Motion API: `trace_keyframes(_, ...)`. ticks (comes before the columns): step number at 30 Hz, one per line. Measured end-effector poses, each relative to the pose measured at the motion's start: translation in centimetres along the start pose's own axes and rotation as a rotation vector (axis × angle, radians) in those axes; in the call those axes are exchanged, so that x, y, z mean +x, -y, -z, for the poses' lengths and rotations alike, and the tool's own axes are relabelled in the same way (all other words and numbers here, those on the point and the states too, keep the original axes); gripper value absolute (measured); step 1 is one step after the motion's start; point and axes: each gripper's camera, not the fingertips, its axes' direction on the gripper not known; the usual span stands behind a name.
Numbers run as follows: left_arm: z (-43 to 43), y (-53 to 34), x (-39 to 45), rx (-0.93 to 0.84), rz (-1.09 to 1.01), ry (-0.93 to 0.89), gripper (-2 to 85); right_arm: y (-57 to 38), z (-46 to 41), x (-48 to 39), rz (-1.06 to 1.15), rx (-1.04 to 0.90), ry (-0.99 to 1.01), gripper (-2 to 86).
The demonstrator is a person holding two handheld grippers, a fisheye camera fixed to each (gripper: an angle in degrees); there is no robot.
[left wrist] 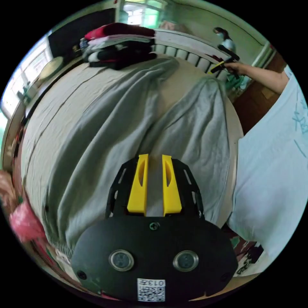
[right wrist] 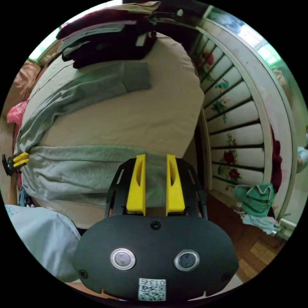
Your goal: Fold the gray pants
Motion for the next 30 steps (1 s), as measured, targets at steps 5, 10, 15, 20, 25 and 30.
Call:
trace_keyframes(5,-5.1,8.0,3.9,-0.003,-0.182,0.046,9.7,-1.1,-2.3,1.0,0.004,-0.015,0.003,10.0)
trace_keyframes(10,-8.1,9.9,3.0,-0.077,-0.121,-0.037,5.2,-1.6,-2.8,2.3,-0.005,-0.006,0.099,7.1)
trace_keyframes(15,-7.1,9.5,3.3,-0.066,-0.119,-0.048,1.1,-3.5,0.2,0.2,0.139,0.061,-0.034,2.3)
trace_keyframes(20,-5.1,9.4,2.3,0.039,-0.068,0.034,1.0,-4.2,4.6,-0.3,0.164,0.239,-0.104,2.2)
trace_keyframes(25,-9.1,10.6,-0.8,-0.035,0.087,0.04,3.9,-1.4,2.3,1.3,0.036,0.234,-0.052,4.4)
trace_keyframes(30,-4.5,6.2,-0.4,0.114,0.172,0.04,6.8,-6.0,4.7,1.2,0.029,0.288,0.025,7.4)
